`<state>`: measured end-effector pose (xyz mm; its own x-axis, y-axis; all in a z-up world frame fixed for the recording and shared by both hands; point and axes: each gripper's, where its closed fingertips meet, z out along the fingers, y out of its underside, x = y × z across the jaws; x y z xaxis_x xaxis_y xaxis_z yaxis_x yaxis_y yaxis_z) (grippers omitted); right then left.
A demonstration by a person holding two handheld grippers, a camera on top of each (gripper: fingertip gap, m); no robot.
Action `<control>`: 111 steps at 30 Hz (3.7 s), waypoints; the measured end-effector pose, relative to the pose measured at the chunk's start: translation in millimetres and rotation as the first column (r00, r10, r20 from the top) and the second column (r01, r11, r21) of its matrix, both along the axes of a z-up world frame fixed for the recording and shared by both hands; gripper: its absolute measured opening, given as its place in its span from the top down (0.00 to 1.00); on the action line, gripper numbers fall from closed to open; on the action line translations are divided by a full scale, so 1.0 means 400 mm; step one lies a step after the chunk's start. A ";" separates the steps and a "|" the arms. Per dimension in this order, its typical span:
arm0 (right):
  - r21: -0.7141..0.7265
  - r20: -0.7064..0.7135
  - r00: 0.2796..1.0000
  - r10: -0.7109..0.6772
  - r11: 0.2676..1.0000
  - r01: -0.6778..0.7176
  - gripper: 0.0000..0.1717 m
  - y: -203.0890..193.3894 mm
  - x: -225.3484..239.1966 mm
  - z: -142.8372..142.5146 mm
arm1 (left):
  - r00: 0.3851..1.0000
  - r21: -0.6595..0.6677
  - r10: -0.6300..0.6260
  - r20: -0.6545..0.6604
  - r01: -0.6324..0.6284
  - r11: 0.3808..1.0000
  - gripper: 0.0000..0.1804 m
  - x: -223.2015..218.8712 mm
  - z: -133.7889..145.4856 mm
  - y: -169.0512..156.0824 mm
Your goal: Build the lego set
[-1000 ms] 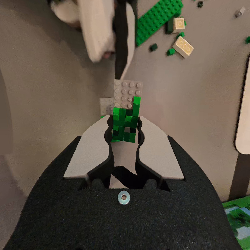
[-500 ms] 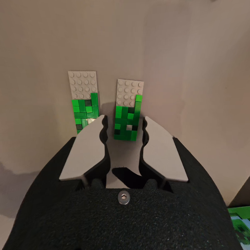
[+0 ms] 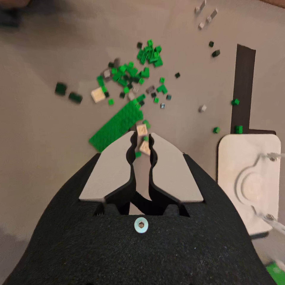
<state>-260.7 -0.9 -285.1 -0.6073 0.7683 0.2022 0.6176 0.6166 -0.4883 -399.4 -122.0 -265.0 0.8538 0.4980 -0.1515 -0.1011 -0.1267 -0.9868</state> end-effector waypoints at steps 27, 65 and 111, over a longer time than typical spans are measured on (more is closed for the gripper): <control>-0.040 0.136 0.989 0.051 0.998 -0.046 0.96 -0.023 -0.176 -0.178 | 0.990 0.123 -0.062 0.127 0.046 0.991 0.84 -0.013 0.008 0.008; -0.932 -0.151 0.981 -0.120 0.347 -0.101 0.91 -0.166 0.144 0.174 | 0.716 -0.127 -0.486 -0.500 0.495 0.860 0.97 0.482 0.086 0.153; -0.176 -0.149 0.965 0.214 0.955 -0.238 0.79 0.066 0.530 -0.149 | 0.579 -0.807 -0.608 0.544 0.559 -0.189 0.96 0.772 -0.220 0.326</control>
